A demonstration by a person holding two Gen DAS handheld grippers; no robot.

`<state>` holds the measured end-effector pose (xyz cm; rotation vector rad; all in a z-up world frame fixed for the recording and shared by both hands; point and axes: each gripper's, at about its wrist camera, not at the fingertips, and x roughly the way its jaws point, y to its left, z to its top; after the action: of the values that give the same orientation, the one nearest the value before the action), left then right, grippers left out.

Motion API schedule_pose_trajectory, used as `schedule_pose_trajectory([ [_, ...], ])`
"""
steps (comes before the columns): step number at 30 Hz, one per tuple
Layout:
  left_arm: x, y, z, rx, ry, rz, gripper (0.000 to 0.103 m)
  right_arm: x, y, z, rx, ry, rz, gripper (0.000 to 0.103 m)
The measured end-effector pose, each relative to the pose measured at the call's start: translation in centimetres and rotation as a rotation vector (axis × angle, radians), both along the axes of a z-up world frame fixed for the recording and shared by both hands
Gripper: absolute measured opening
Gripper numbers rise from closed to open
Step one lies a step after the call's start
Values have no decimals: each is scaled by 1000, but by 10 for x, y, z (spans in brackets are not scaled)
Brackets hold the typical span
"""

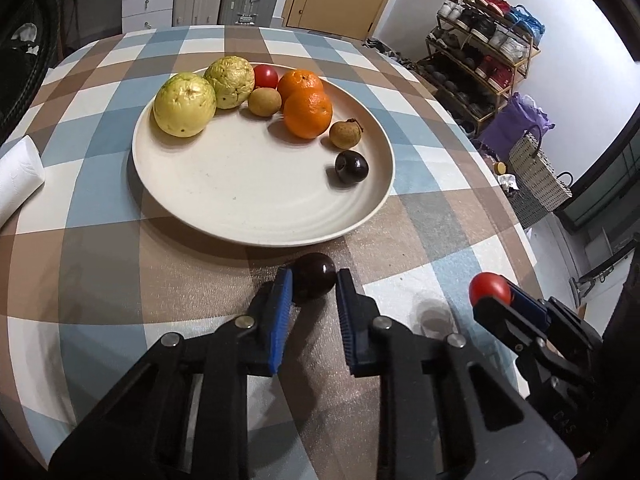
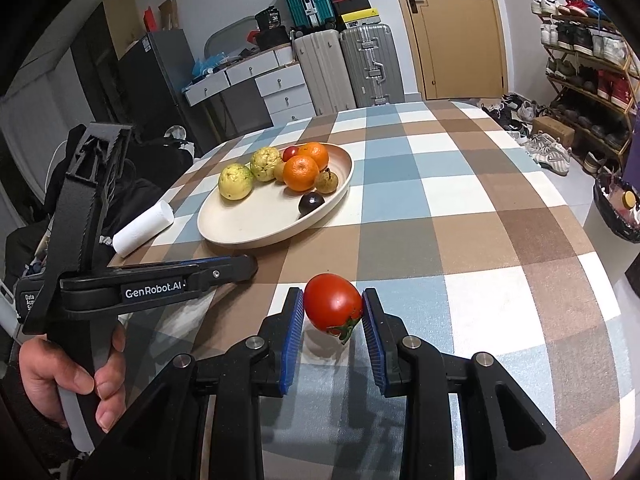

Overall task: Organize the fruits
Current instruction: 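Grasp the last dark purple plum with the left tool, then carry the tomato and plum onto the plate and open both tools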

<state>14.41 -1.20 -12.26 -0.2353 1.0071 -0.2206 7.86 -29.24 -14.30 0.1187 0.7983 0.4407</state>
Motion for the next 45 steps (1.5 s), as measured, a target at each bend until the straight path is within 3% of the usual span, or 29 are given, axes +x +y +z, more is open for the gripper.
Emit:
schedule_pose_trajectory([
  [9,-14,7,12,-35,-23,-35,20,5,3,6,-5,-4,3,30],
  [17,-15,24,45,-60,-94,-42,20,28,5,25,44,-5,20,30],
  [29,30,54,80,-66,-168,16,20,85,39,59,45,-34,113,30],
  [35,56,66,72,-55,-155,28,20,119,67,67,45,-39,177,30],
  [45,77,68,27,-60,-85,22,20,169,106,44,42,32,235,30],
])
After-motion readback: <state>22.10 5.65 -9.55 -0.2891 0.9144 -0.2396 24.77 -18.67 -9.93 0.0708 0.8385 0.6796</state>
